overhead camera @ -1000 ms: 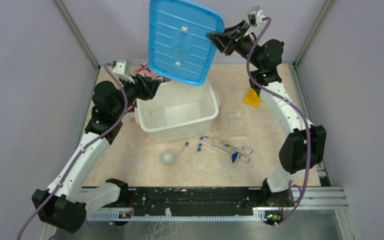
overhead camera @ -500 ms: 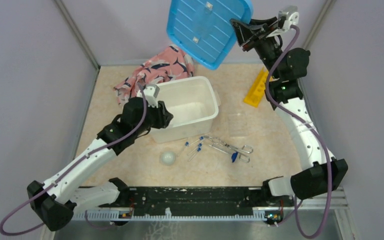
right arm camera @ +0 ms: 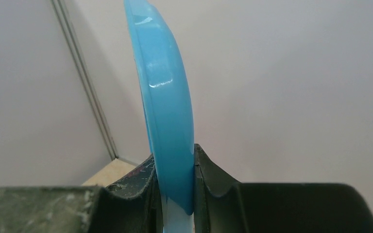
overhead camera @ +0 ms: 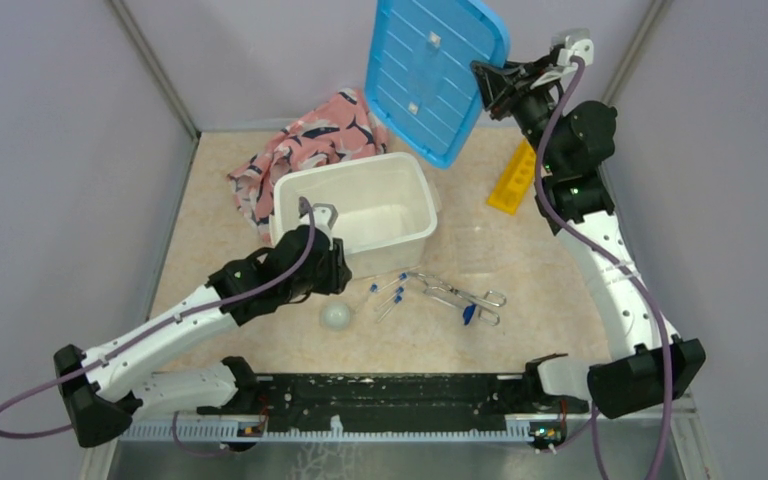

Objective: Organize the chemistry lab equipment
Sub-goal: Move the storage box to the center of the board.

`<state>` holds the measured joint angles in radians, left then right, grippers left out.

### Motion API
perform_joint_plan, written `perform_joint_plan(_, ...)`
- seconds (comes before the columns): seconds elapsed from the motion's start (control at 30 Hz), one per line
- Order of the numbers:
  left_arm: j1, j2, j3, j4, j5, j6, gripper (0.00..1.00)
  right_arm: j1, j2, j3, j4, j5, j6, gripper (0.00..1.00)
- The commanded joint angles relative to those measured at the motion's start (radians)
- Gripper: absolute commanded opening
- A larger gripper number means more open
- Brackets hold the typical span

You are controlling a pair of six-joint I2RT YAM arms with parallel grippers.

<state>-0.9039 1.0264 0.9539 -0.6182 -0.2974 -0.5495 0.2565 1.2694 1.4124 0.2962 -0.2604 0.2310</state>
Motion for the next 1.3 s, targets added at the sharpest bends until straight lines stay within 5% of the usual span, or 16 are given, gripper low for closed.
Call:
perform_joint_plan(0.0,-0.068,-0.008,0.009,-0.097,-0.067,-0.123,0.41,-0.008,-0.079,-0.016,0.043,0.037,-0.010,0.00)
perform_joint_plan(0.33,-0.140,0.107,-0.047,-0.194,-0.143,-0.316,0.45,-0.008,-0.139,-0.092,0.034,0.059,-0.022,0.00)
perform_joint_plan(1.27,-0.116,0.101,-0.335,-0.046,-0.213,-0.514,0.59,-0.008,-0.194,-0.175,0.035,0.057,-0.028,0.00)
